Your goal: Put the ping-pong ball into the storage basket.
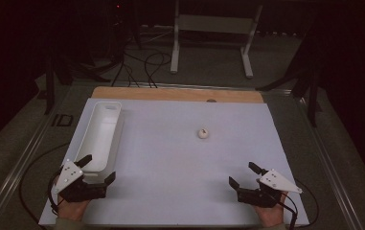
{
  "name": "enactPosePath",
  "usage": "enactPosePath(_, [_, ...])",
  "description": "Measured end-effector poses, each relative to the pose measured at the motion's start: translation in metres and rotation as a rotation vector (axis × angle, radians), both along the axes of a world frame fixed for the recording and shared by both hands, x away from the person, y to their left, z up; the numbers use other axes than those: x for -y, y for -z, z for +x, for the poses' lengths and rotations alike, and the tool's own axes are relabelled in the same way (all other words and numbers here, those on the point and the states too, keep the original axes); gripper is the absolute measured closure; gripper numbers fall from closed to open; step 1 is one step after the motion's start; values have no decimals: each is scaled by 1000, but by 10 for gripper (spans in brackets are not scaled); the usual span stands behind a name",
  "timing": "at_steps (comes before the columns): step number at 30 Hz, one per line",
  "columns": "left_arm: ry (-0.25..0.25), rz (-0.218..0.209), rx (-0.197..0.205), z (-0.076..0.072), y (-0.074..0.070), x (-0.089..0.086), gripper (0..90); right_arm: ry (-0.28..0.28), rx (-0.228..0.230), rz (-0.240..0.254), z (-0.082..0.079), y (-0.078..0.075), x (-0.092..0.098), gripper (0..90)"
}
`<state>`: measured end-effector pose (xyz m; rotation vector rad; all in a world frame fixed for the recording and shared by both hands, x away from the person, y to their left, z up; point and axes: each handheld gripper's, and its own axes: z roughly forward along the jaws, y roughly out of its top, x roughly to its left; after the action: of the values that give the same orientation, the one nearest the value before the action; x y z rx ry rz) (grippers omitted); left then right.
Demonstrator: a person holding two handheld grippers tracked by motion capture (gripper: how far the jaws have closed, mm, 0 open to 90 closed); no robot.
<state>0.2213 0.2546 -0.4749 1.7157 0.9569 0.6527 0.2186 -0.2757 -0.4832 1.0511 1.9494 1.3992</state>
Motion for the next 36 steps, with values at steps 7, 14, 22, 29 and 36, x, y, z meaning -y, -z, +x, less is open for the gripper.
enactPosePath(7, [-6,5,4,0,0,0,0,6,-1,-5,0,0,-1,81])
enactPosePath(14, [-10,9,8,-1,0,1,0,18,-5,-3,0,-2,-1,76])
enactPosePath(22, [-15,12,11,-1,1,2,0,25,-6,1,-1,-8,-2,74])
enactPosePath(29, [-16,14,10,-1,1,4,0,31,-12,2,1,-16,-4,74])
enactPosePath(36, [-18,11,11,-1,1,3,0,33,-35,-7,3,-22,-6,74])
